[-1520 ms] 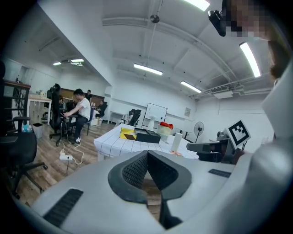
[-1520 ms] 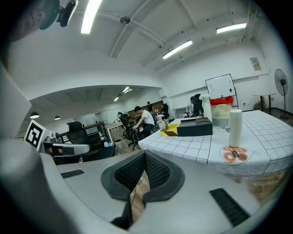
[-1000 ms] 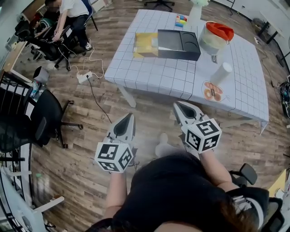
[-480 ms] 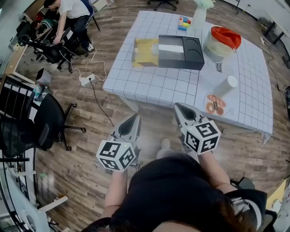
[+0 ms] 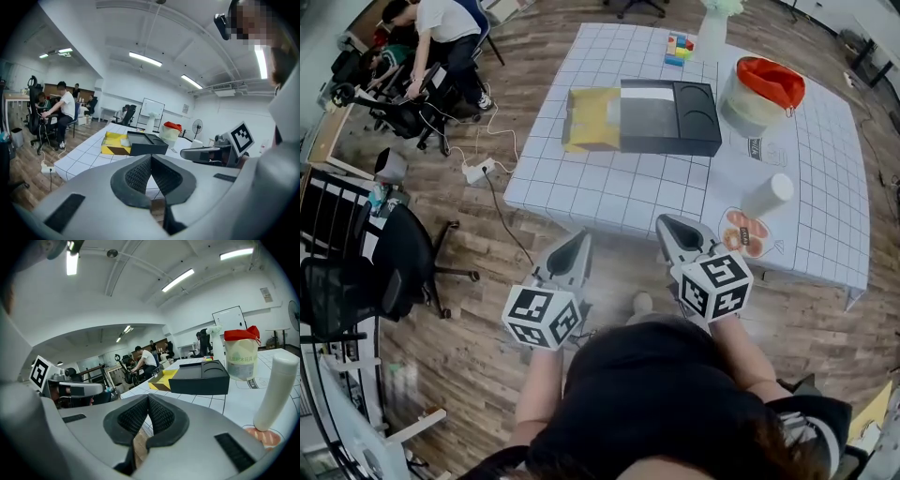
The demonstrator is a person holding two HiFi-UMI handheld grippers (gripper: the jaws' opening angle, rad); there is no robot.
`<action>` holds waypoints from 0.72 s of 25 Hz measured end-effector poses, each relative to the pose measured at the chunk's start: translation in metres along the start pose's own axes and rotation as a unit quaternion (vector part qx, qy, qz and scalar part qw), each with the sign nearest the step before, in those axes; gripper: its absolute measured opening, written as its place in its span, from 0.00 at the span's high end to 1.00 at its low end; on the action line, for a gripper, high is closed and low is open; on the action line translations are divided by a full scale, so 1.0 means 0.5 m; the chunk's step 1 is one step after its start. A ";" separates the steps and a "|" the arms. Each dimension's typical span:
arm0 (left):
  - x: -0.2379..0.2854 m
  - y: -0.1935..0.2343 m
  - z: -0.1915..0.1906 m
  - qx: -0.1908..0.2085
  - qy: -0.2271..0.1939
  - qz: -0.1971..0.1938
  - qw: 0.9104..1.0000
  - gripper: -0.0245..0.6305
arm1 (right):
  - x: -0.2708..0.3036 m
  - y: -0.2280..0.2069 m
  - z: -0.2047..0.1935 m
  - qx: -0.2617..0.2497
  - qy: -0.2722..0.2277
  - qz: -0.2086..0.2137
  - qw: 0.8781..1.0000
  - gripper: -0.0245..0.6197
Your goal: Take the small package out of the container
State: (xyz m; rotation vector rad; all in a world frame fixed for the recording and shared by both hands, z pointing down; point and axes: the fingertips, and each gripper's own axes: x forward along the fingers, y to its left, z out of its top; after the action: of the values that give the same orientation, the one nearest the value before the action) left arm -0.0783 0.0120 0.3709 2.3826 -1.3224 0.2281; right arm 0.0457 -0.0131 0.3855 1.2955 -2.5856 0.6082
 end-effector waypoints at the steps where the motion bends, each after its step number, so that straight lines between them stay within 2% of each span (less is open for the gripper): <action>1: 0.010 0.002 0.002 0.003 0.004 0.000 1.000 0.92 | 0.004 -0.005 0.001 -0.002 0.001 0.003 1.000 0.94; 11: 0.073 0.024 0.026 0.025 0.029 0.009 0.999 0.92 | 0.033 -0.042 0.003 0.006 0.008 0.006 1.000 0.94; 16: 0.107 0.040 0.037 0.086 0.054 0.011 0.995 0.92 | 0.053 -0.049 0.002 0.009 0.016 0.005 1.000 0.94; 18: 0.126 0.049 0.043 0.098 0.060 0.004 0.993 0.91 | 0.062 -0.053 0.001 0.011 0.022 0.003 1.000 0.94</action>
State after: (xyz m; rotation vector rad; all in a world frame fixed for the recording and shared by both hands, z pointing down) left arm -0.0659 -0.0575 0.3791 2.4790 -1.3082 0.5173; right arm 0.0481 -0.0501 0.4029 1.2675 -2.5560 0.6593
